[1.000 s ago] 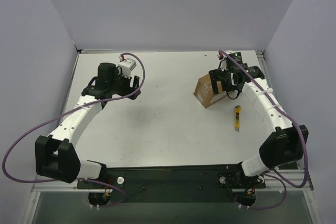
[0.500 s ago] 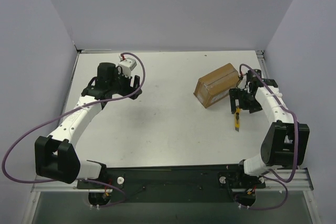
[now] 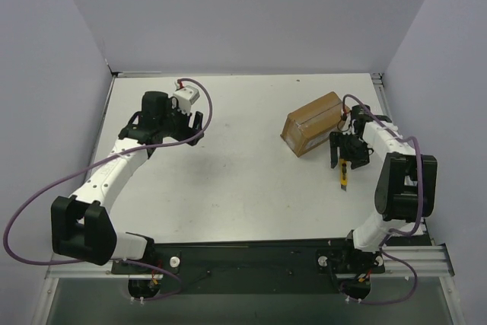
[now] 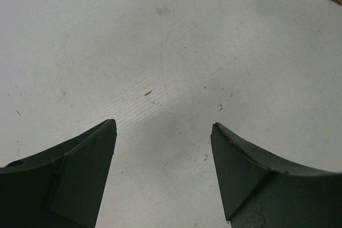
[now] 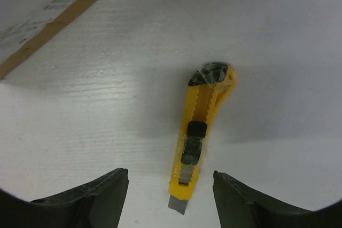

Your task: Unpack the express box

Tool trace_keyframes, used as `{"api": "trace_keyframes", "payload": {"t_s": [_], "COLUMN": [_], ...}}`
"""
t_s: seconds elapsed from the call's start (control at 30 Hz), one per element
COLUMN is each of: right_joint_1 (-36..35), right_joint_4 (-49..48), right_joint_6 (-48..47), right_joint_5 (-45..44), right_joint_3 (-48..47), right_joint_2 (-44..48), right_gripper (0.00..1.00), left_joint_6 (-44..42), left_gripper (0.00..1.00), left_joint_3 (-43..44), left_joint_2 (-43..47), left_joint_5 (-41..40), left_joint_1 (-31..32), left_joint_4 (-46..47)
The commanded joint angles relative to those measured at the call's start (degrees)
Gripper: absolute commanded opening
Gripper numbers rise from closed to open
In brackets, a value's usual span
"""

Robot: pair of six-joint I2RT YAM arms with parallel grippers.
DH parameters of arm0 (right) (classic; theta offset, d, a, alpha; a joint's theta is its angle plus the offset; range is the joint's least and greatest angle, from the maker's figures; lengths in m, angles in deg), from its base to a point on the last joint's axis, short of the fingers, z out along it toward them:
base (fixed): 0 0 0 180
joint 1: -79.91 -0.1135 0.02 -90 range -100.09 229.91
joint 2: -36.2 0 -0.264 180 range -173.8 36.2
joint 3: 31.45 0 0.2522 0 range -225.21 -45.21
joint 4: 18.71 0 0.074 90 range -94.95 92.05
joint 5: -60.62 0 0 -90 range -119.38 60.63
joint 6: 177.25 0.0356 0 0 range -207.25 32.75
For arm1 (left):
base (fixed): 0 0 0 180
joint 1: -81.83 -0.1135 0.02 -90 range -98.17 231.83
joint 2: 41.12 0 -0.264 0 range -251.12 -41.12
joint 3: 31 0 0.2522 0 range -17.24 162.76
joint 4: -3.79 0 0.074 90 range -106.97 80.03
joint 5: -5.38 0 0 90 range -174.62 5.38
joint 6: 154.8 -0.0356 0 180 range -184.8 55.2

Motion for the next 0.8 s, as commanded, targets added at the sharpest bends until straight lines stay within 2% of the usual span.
{"api": "trace_keyframes", "payload": {"t_s": [0.0,0.2,0.4,0.47,0.57,0.63,0.7,0.77], "right_joint_1": [0.5,1.2,1.0,0.5,-3.0,-7.8,-11.6,-13.7], "right_joint_4": [-1.0,-1.8,0.4,1.7,2.9,3.0,3.0,3.3], "right_joint_6": [3.0,4.5,7.0,8.6,8.9,9.5,9.5,9.1], "right_joint_5": [-4.2,-6.9,-5.8,-1.4,6.0,8.0,13.7,15.1], "right_joint_3": [-0.4,-1.7,-3.6,-3.3,-2.5,-1.7,-1.8,-2.6], "right_joint_2": [-3.1,-8.7,-11.9,-11.5,-10.1,-9.0,-7.9,-7.0], "right_gripper": [0.63,0.56,0.43,0.43,0.48,0.53,0.55,0.56], "left_joint_6": [-4.8,-8.6,-10.7,-11.0,-11.1,-11.0,-11.1,-11.1], "left_gripper": [0.81,0.81,0.81,0.81,0.81,0.81,0.81,0.81], "left_joint_3": [2.6,4.3,5.9,6.2,6.4,6.4,6.6,6.7], "left_joint_2": [2.5,1.9,1.6,1.2,0.6,0.1,-0.5,-0.8], "left_joint_5": [-2.2,-4.0,-4.4,-4.0,-3.5,-3.4,-2.8,-2.6], "left_joint_1": [-0.5,-0.6,-0.5,-0.6,-0.6,-0.5,-0.5,-0.5], "left_joint_4": [-1.5,-3.7,-5.0,-5.1,-4.5,-4.2,-4.1,-3.8]}}
